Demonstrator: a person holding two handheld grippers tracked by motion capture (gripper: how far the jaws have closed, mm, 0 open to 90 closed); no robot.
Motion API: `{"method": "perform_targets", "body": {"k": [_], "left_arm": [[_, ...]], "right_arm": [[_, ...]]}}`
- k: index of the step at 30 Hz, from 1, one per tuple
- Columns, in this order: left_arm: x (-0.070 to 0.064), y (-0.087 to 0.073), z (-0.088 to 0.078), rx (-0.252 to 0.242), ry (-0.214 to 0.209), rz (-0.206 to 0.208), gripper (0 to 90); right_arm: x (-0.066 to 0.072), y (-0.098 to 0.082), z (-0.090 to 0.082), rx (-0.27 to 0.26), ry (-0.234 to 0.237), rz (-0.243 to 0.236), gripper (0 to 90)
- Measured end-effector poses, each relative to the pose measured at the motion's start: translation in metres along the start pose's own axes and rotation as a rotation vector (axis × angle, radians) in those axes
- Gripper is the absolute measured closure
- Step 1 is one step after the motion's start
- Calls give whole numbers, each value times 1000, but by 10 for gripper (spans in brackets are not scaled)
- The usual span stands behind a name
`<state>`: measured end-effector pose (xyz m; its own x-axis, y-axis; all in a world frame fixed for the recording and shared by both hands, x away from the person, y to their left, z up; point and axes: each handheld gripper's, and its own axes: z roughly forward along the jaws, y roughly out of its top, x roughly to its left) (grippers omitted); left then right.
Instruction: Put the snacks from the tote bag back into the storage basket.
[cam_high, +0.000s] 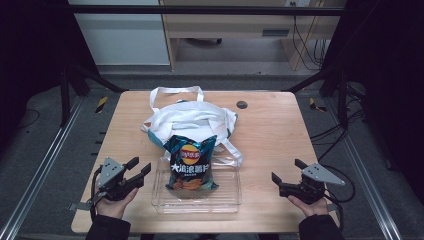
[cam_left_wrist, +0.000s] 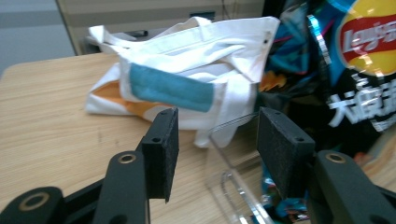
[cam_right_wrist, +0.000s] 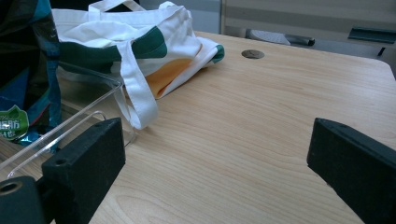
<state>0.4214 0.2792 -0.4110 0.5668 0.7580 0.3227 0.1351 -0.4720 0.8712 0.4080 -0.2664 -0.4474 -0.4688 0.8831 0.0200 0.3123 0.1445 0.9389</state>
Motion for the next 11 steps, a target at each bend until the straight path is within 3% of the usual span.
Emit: {"method": "perform_targets", "body": {"k": [8,11], "left_arm": [[4,-10,-2,38,50,-46,478],[6,-10,-3,56,63,-16,484]], "right_arm": [[0,0,0,0,0,0,47],[0,0,-1,-2,-2,2,47]]}}
